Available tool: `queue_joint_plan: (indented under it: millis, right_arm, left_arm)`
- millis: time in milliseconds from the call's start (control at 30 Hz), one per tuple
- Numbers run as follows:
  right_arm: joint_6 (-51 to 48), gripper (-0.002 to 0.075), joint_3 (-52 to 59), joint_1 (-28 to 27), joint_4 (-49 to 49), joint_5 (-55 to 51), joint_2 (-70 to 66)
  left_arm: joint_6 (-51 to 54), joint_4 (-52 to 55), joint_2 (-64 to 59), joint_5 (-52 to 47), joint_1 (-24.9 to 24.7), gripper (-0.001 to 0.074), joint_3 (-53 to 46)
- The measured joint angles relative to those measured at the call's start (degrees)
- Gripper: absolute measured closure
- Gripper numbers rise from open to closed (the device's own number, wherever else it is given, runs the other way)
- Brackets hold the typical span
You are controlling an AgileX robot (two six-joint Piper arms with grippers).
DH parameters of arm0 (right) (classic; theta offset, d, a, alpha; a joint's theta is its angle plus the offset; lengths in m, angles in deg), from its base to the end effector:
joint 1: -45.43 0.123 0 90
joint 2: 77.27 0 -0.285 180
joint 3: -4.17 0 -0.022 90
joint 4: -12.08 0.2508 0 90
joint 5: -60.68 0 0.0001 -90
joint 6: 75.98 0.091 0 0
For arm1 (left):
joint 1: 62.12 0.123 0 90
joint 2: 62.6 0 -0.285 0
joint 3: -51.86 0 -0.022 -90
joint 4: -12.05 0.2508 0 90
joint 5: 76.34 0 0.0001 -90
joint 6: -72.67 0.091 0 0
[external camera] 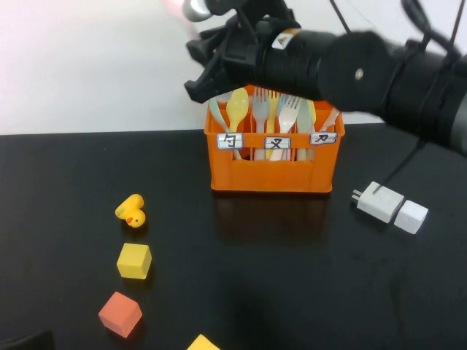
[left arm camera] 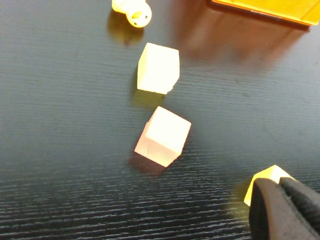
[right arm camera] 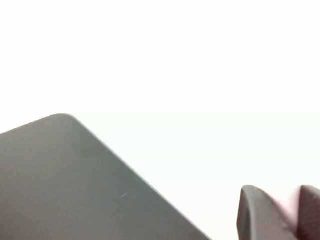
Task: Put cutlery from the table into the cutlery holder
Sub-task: Place the spoon on the box
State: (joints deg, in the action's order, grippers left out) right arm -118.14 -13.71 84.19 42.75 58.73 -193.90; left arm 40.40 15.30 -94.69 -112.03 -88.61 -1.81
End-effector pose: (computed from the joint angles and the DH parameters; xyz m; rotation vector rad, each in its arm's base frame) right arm 0.3643 0.2945 0.3448 -0.7619 1.5940 0.3615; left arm 0.0771 -0.0350 0.2674 -0.0795 2.1658 -0.5404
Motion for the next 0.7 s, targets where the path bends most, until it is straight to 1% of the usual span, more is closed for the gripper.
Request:
queue_joint_plan:
  millis: [133,300,533,700]
  right_arm:
    - [1.0,0.0587,4.7,0.0,1.8,10.7,-0.1]
    - [6.9,0.0587,7.4,0.0,3.5,21.9,-2.8]
    - [15.4,0.0587,7.5,0.0,3.1,31.3,-9.3]
    - [18.1,0.0587,7.5,0.0,0.7,36.3,-12.4]
  left_arm:
    - [0.0,0.0,0.0,0.0,0.0,0.0736,0.0]
    - [0.0,0.0,0.0,0.0,0.0,0.0736,0.0]
    - [0.0,0.0,0.0,0.0,0.0,0.0736,0.0]
    - [0.0,0.0,0.0,0.0,0.0,0.0736,0.0]
